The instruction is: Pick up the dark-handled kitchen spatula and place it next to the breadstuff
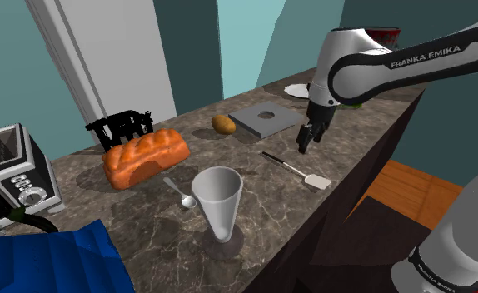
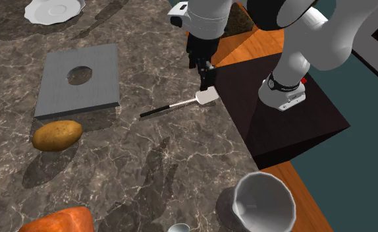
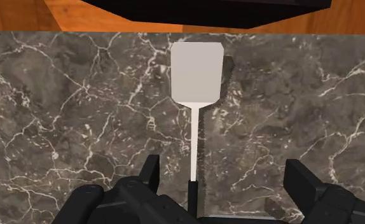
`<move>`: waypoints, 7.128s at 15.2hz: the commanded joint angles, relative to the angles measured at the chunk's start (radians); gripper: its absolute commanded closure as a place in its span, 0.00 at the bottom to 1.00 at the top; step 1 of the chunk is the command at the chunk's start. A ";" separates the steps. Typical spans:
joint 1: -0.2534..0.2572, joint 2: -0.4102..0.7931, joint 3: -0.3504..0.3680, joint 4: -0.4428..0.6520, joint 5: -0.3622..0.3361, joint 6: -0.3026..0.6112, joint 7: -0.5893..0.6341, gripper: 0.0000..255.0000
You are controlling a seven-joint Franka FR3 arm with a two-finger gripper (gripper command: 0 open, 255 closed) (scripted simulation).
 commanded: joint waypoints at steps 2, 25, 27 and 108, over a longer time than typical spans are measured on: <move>-0.011 0.116 0.003 0.011 -0.012 0.102 0.001 0.00; -0.028 0.374 0.009 0.017 -0.045 0.346 0.015 1.00; -0.028 0.374 0.009 0.017 -0.045 0.346 0.015 1.00; 0.229 1.127 0.155 1.421 -0.228 -0.326 0.410 1.00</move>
